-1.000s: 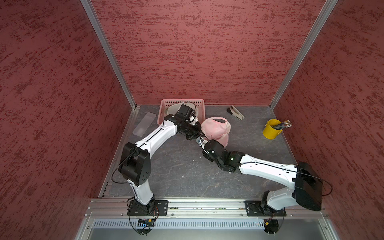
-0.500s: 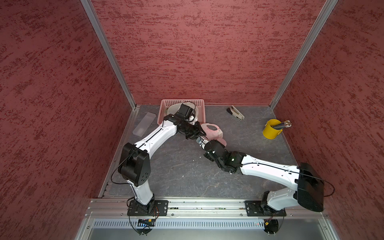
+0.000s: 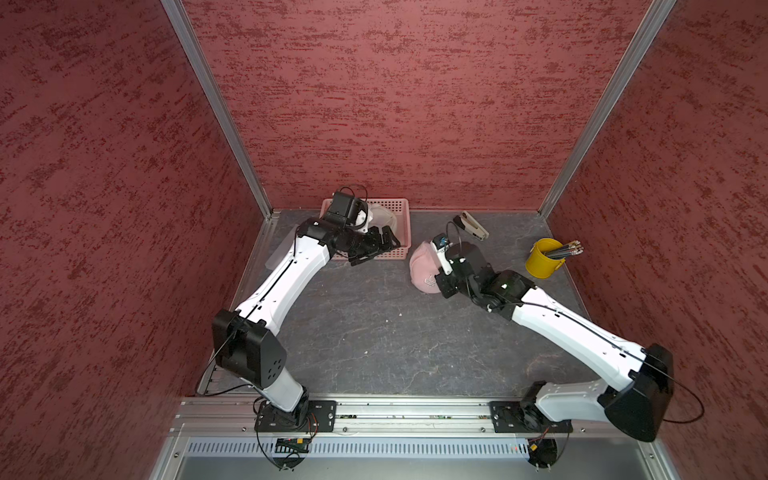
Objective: Turn the baseball cap inside out
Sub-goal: Turn over the baseball cap, then place the baseball cap at the center of the board.
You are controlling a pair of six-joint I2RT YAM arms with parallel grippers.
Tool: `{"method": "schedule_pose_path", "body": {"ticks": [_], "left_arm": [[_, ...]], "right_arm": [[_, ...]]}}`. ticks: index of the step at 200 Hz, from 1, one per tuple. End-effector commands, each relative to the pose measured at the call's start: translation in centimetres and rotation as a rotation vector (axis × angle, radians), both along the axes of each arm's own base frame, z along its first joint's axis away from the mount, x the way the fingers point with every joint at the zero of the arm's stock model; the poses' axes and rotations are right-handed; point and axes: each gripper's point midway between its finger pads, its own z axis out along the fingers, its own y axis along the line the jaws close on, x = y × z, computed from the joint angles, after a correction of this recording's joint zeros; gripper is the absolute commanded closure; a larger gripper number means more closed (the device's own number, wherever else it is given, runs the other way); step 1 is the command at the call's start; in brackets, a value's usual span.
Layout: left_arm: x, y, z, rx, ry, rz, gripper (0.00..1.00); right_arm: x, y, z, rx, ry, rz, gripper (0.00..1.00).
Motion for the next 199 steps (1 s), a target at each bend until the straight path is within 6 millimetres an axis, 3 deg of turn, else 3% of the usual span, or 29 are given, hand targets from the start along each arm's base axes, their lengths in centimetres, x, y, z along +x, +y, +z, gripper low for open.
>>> {"method": "schedule_pose_path", "body": {"ticks": [1,28,60,82,126,172,181,199], "left_arm": [[-0.2,3.0,1.0,0.141,-0.083,0.025,0.0],[-0.7,4.4,0.6,0.23,-0.104,0.021,0.0],[-1.2,4.6,-0.3,0.263,-0.104,0.011,0.0],[-1.4,4.5,-0.8,0.266,-0.105,0.003,0.0],[-1.7,4.6,-1.7,0.276,-0.102,-0.007,0.0],[-1.8,4.6,-2.3,0.286,-0.096,-0.021,0.0],[-1.8,4.7,-2.3,0.286,-0.097,-0.021,0.0],[-1.8,4.7,-2.6,0.286,-0.094,-0.021,0.0]], "right_arm": [[1.3,-1.2,2.9,0.273,0.059,-0.116,0.94],[3.6,-3.8,5.1,0.492,0.061,-0.26,0.93],[6.1,-6.2,7.9,0.783,-0.035,-0.361,0.93],[7.6,-7.5,8.4,0.933,-0.09,-0.424,0.93],[9.9,-9.9,5.5,1.187,-0.184,-0.557,0.92],[12.3,-10.2,3.5,1.385,-0.244,-0.569,0.91],[13.1,-10.1,2.1,1.408,-0.235,-0.581,0.91],[13.9,-10.2,1.3,1.469,-0.256,-0.582,0.9]]}}
